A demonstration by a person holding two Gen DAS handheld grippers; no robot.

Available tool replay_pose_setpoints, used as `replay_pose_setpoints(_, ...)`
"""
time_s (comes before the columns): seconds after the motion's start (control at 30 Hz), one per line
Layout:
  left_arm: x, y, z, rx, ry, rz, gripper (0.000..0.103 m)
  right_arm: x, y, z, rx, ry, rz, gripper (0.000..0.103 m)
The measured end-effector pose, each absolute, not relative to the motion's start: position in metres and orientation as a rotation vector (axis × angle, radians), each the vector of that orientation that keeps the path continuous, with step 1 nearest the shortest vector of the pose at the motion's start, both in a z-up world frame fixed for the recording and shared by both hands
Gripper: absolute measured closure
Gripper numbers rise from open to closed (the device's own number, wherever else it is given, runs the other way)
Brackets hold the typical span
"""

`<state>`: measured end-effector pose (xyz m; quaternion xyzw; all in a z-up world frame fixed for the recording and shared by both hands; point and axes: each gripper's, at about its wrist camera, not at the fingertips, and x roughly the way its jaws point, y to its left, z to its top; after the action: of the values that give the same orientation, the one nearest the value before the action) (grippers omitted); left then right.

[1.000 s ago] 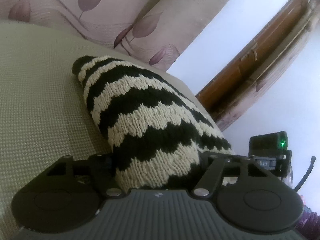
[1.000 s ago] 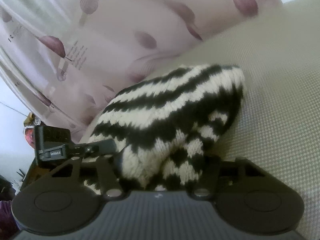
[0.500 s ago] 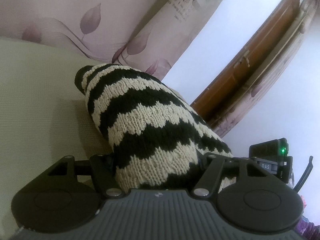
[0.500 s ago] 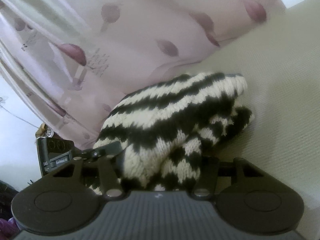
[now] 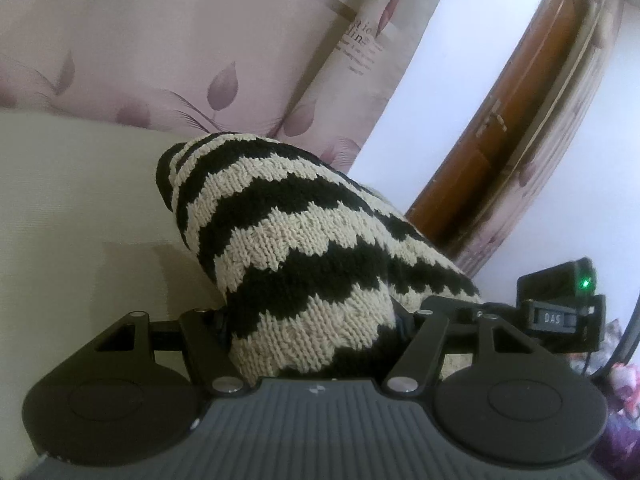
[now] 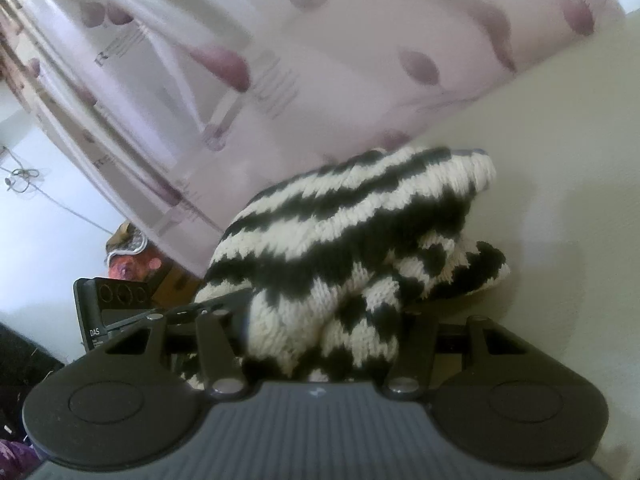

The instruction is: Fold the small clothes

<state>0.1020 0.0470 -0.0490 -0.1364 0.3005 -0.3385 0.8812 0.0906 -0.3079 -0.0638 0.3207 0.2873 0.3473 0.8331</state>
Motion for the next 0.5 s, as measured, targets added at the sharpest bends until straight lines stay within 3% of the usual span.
replay_pose_setpoints(0.5,0.043,0.071,-0.049,-0.17,0.601,-0.627,0.037,0.047,-0.268,-0.081,0.694,0.633,0.76,0.048)
